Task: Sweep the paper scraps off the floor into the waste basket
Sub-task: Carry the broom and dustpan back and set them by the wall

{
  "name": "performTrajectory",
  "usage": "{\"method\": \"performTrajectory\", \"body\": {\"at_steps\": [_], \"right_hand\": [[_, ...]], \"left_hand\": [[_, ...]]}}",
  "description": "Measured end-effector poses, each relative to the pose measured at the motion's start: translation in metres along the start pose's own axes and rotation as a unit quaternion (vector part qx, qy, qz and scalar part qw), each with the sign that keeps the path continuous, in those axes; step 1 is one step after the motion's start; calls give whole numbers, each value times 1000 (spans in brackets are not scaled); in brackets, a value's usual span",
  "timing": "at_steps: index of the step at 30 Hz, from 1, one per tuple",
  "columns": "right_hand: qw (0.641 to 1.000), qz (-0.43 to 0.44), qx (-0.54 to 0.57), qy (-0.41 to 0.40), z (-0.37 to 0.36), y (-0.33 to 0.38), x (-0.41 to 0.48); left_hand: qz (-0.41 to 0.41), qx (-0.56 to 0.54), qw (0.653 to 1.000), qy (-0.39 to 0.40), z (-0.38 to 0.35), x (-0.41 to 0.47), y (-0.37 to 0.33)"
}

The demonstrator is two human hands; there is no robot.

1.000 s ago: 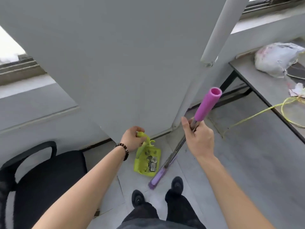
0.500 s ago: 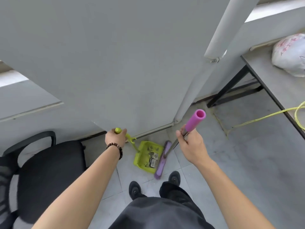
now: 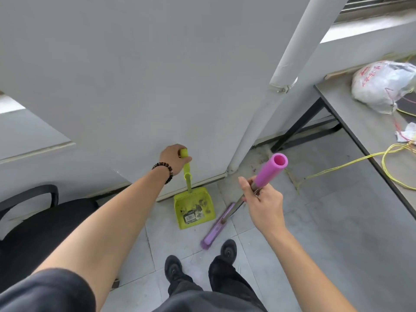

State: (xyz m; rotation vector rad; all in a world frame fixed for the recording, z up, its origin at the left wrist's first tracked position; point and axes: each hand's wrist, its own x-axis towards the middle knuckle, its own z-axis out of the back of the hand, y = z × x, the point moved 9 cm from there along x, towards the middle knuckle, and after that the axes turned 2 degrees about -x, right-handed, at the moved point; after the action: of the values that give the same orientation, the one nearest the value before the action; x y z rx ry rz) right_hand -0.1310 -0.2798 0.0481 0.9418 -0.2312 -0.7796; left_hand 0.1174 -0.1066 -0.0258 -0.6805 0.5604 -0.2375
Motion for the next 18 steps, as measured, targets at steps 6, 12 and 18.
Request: {"method": "performTrajectory", "body": {"at_steps": [6, 12, 18], "right_hand": [[983, 31, -114, 142, -50, -11, 6], [965, 91, -155, 190, -91, 46, 50], [965, 55, -153, 207, -142, 69, 109]], "left_hand": [[38, -51, 998, -31, 13, 2, 15], [87, -107, 990, -34, 20, 2, 34], [57, 31, 994, -87, 48, -27, 49]]}}
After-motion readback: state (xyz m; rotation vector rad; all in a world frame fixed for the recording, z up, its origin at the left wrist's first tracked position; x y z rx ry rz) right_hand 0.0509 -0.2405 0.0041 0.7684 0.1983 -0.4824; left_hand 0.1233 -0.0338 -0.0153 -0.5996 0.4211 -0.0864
